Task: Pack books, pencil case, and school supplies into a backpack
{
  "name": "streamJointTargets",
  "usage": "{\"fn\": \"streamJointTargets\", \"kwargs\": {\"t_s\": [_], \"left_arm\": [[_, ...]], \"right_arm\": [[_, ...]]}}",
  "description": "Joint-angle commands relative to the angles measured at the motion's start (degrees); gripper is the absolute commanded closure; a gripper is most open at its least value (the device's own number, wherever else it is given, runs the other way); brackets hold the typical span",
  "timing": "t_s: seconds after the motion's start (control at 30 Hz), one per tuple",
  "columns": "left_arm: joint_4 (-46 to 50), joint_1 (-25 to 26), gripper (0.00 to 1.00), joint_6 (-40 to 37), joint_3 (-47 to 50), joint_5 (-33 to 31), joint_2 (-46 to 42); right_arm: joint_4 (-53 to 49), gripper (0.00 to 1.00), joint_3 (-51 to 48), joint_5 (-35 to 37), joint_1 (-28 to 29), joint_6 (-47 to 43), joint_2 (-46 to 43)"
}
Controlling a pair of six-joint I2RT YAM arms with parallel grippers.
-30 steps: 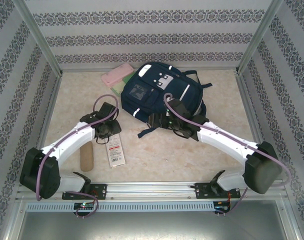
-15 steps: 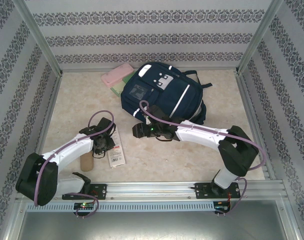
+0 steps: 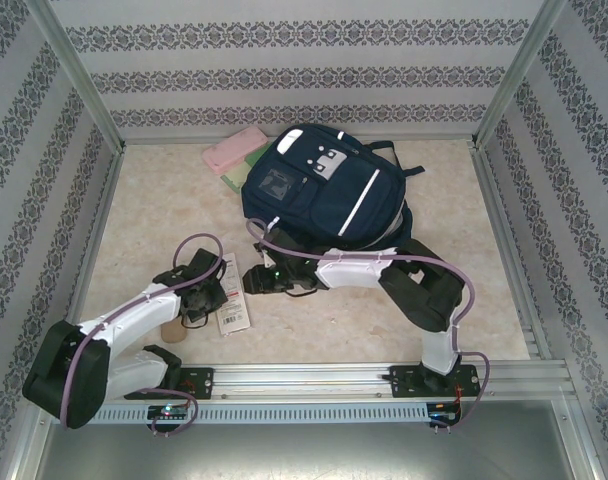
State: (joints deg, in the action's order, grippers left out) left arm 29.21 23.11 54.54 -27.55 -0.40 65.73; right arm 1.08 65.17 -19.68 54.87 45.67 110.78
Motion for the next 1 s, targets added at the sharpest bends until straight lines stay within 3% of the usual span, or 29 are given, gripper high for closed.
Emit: {"fn": "streamJointTargets", "kwargs": {"t_s": [0.0,0.23,0.43,0.5,0.53,0.73,0.97], "left_arm": [[-0.69,-0.86,0.94,1.13,2.56,1.82,-0.94],[-0.47,-0.85,0.93,0.87,4.01,2.02,-3.57],[-0.19,-0.83,0.93,-0.02,3.92,2.65,-4.12],[0.25,-0.84,0.93,-0.18,3.53,2.67,-4.22],[0.69,-0.87,0.92,-0.35,3.19,2.53,-4.42],[4.56,-0.86,0.88,-2.95,-2.17,1.77,-7.72],[1.68,-0.53,0.71,-7.18,-10.68,4.32,-8.22]], "right_arm": [[3.17,0.59,2.58,-1.71,1.19,2.92,2.82],[6.92,0.65,5.24,-4.92,1.64,5.69,8.52],[8.95,0.81,6.84,-6.44,1.82,6.93,10.20],[8.96,0.97,6.41,-6.18,1.82,6.97,9.52],[8.92,1.00,6.06,-5.88,1.74,7.05,9.18],[9.24,1.00,1.39,-2.84,0.19,7.28,2.26],[6.42,1.00,-6.56,2.46,-5.12,6.17,-10.88]]}}
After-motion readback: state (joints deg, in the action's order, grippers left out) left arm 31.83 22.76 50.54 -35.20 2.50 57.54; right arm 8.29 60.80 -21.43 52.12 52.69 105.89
